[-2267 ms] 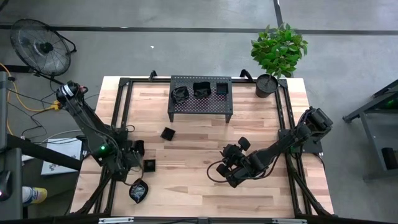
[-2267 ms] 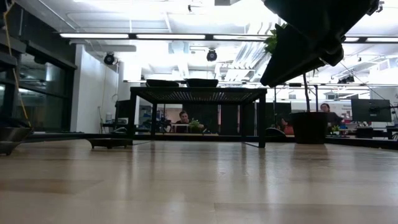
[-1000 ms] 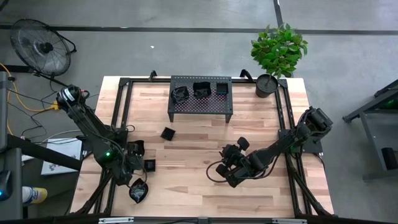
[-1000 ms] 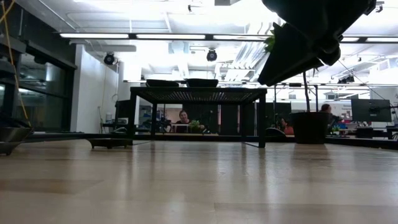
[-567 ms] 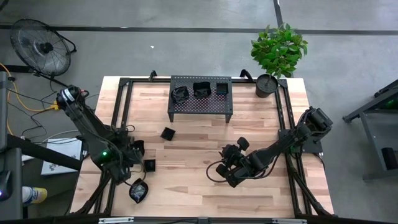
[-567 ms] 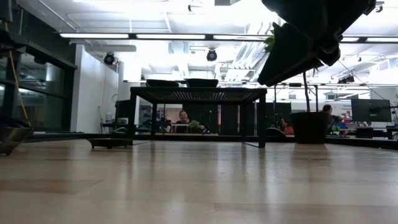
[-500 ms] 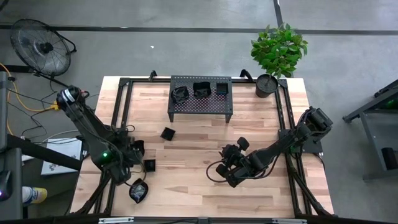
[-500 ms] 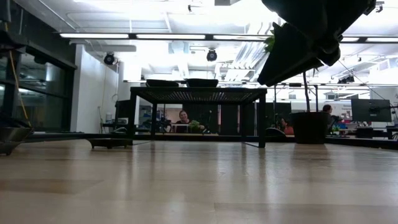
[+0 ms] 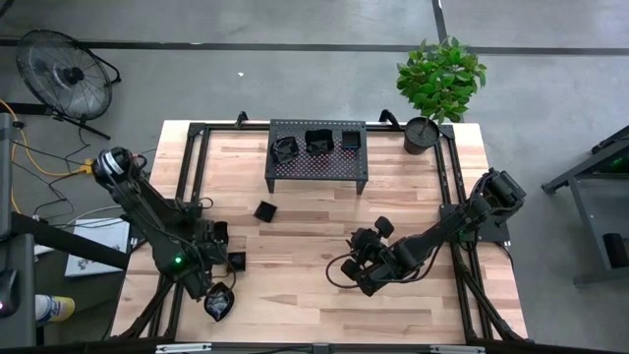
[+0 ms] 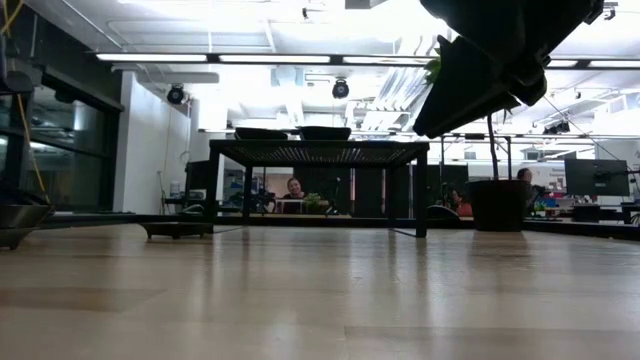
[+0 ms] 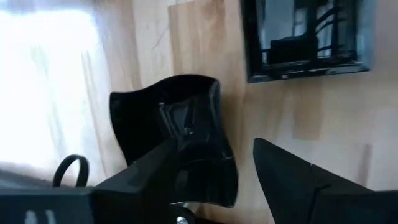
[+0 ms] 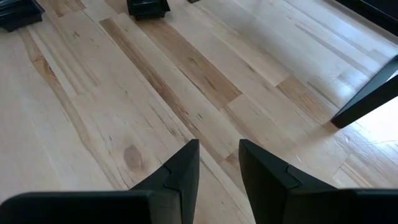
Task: Pick & Place Mini shaped plates
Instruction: Stack the distorted square plate on top of the distorted square plate on the shelf
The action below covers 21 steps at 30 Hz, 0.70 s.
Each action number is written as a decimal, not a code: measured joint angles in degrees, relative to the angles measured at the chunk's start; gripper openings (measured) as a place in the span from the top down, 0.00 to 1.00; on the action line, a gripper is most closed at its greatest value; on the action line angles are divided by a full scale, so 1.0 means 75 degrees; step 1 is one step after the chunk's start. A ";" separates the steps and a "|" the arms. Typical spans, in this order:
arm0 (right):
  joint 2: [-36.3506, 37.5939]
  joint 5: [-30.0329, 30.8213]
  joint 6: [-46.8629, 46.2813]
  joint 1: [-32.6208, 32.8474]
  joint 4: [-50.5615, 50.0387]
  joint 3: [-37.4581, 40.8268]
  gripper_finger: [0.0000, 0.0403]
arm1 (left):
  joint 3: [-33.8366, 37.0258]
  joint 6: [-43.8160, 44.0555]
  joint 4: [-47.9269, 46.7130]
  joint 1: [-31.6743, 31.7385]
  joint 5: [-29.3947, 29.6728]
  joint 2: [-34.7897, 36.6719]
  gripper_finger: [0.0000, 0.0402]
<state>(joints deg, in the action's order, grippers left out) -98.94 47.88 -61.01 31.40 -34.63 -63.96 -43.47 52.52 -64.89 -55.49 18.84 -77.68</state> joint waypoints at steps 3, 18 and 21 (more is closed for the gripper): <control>0.0000 0.0000 0.0000 0.0000 0.0003 0.0000 0.73 | 0.0002 0.0217 -0.0163 -0.0002 0.0011 -0.0167 0.49; 0.0000 0.0102 0.0144 0.0006 0.0095 0.0000 0.73 | 0.0503 0.0521 0.0259 -0.0002 -0.0038 -0.0258 0.57; 0.0000 0.0108 0.0219 0.0006 0.0111 0.0000 0.73 | 0.0567 0.0524 0.0265 -0.0002 -0.0036 -0.0258 0.57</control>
<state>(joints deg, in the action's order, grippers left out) -98.94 48.69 -59.37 31.44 -33.80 -63.96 -39.22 56.45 -62.91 -55.51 18.57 -79.61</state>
